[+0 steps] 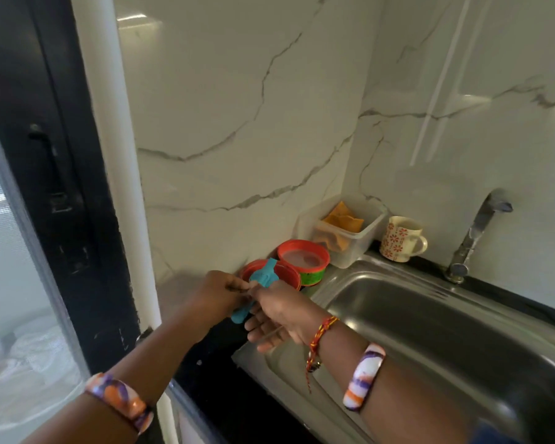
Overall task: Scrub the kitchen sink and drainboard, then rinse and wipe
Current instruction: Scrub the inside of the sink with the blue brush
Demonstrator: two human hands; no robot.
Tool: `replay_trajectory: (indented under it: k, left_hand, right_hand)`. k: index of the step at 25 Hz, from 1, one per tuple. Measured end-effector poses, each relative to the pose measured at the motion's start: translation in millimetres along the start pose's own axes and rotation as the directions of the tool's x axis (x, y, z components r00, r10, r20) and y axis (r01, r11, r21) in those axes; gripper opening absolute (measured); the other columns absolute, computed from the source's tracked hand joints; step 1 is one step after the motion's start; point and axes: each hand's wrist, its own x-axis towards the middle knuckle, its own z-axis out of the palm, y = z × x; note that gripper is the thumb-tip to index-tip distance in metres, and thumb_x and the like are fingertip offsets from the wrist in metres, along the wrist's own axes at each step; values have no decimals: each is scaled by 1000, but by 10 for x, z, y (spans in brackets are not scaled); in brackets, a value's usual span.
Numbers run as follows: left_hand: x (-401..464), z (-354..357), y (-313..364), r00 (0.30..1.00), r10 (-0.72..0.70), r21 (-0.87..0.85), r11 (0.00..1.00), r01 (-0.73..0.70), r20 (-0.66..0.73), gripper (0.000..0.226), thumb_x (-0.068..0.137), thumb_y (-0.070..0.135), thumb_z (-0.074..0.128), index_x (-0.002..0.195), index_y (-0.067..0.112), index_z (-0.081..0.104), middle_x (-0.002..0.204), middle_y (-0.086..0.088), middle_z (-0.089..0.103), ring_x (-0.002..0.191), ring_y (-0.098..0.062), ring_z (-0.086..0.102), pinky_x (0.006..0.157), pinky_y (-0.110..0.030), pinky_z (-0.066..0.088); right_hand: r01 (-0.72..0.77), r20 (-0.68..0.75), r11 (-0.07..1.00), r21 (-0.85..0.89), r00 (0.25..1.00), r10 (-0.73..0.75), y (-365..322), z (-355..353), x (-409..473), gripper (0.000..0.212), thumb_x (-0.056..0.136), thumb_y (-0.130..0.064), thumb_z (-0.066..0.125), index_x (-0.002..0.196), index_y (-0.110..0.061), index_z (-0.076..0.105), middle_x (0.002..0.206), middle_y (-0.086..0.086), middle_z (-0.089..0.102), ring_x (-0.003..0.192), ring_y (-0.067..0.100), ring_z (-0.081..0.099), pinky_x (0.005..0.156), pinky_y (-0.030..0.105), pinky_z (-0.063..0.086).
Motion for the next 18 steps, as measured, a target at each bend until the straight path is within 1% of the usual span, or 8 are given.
replay_trajectory:
  k: [3, 5, 7, 9, 11, 14, 15, 18]
  left_hand:
    - [-95, 197, 116, 990, 100, -20, 995, -103, -102, 12, 83, -2, 65, 91, 7, 67, 78, -6, 66, 82, -22, 63, 76, -29, 51]
    - [-176, 350, 265, 963, 238, 9, 971, -239, -126, 14, 84, 0, 64, 90, 12, 69, 82, -6, 71, 82, -21, 68, 77, -32, 55]
    - [-219, 478, 462, 912, 400, 108, 914, -391, -87, 18, 87, 5, 62, 98, 16, 70, 91, 2, 71, 79, -5, 66, 69, -16, 53]
    - [-148, 565, 605, 859, 509, 194, 839, -509, 52, 25, 89, 6, 59, 110, 16, 67, 102, 6, 69, 82, 2, 62, 67, -3, 47]
    - [55, 626, 609, 808, 576, 361, 733, -577, 122, 25, 90, 12, 56, 112, 19, 65, 110, 4, 68, 98, -7, 62, 78, -11, 48]
    - [445, 660, 440, 890, 418, 722, 559, -408, 180, 39, 90, 29, 51, 128, 19, 51, 129, -4, 53, 117, -24, 49, 92, -35, 44]
    - [547, 669, 380, 921, 340, 802, 488, -345, 189, 48, 90, 35, 50, 135, 17, 43, 136, -7, 46, 122, -27, 44, 95, -38, 41]
    - [760, 719, 287, 931, 279, 888, 327, -324, 237, 62, 93, 46, 42, 145, 15, 26, 148, -11, 31, 132, -31, 32, 106, -41, 28]
  right_hand:
    - [132, -197, 990, 58, 973, -118, 2, -128, -40, 34, 100, -38, 31, 110, -9, 46, 74, 6, 55, 56, 16, 55, 51, 33, 51]
    - [228, -334, 973, 48, 921, -199, -56, -288, -66, 30, 99, -35, 39, 105, -8, 52, 89, 9, 61, 70, 19, 61, 59, 40, 56]
    - [266, -406, 959, 100, 891, -204, -167, -532, -25, 26, 97, -27, 46, 109, -7, 57, 103, 13, 64, 81, 23, 64, 57, 37, 58]
    - [246, -456, 963, 110, 873, -171, -267, -807, 73, 19, 96, -18, 46, 107, -7, 57, 92, 12, 63, 63, 17, 64, 41, 20, 48]
    - [210, -518, 978, 6, 837, -176, -280, -1034, 219, 11, 93, -10, 45, 95, -4, 55, 68, 11, 53, 34, 11, 50, 32, 11, 32]
    - [122, -487, 978, -169, 852, -191, -177, -1206, 450, 9, 88, -8, 55, 80, -3, 55, 54, 7, 42, 35, 13, 37, 36, 17, 27]
    - [111, -438, 970, -218, 876, -199, -144, -1218, 497, 3, 86, -5, 57, 85, -2, 58, 53, 6, 42, 38, 12, 36, 36, 17, 27]
    - [107, -399, 929, -353, 881, -253, -90, -1246, 695, 28, 81, 1, 56, 107, -6, 64, 55, 4, 46, 39, 11, 40, 31, 14, 29]
